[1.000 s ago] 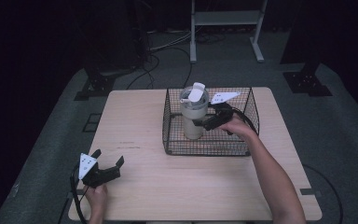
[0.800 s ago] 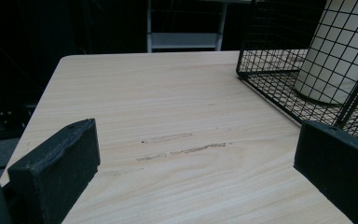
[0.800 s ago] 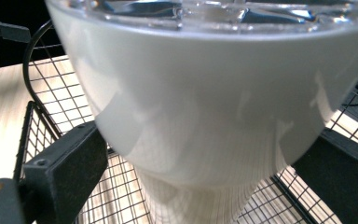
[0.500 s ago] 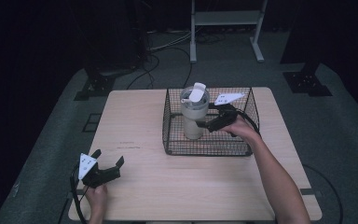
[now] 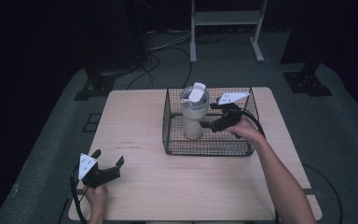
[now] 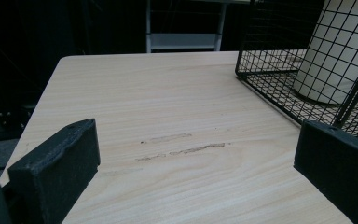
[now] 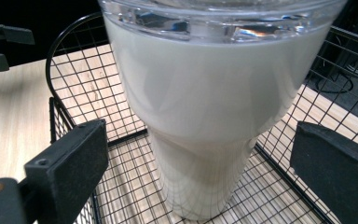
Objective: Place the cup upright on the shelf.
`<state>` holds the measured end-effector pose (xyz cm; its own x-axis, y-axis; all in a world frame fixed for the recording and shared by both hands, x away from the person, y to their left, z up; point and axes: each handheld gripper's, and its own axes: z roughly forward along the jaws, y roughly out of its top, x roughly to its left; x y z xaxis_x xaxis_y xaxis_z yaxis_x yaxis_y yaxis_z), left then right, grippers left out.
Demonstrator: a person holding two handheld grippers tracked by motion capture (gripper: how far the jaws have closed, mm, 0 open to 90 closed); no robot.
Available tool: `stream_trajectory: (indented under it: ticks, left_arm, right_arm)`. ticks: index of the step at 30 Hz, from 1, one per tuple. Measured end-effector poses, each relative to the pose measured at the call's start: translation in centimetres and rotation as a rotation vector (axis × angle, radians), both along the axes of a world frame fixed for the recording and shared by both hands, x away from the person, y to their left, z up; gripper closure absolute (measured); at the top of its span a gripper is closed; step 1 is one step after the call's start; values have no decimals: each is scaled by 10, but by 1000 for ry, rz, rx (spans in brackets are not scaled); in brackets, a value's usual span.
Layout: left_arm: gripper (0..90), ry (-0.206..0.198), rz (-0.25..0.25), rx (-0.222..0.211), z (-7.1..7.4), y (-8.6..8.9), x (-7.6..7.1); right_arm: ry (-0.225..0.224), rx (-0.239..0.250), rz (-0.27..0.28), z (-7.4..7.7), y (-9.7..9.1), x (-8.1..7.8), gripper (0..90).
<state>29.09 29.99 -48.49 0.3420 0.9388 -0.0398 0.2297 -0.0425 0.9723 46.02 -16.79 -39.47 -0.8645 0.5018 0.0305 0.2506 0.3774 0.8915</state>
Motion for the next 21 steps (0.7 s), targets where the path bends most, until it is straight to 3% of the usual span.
stream_trajectory:
  ticks: [21]
  left_arm:
    - [0, -1, -1, 0, 0, 0, 0]
  right_arm:
    - [1, 25, -37, 17, -19, -26, 44]
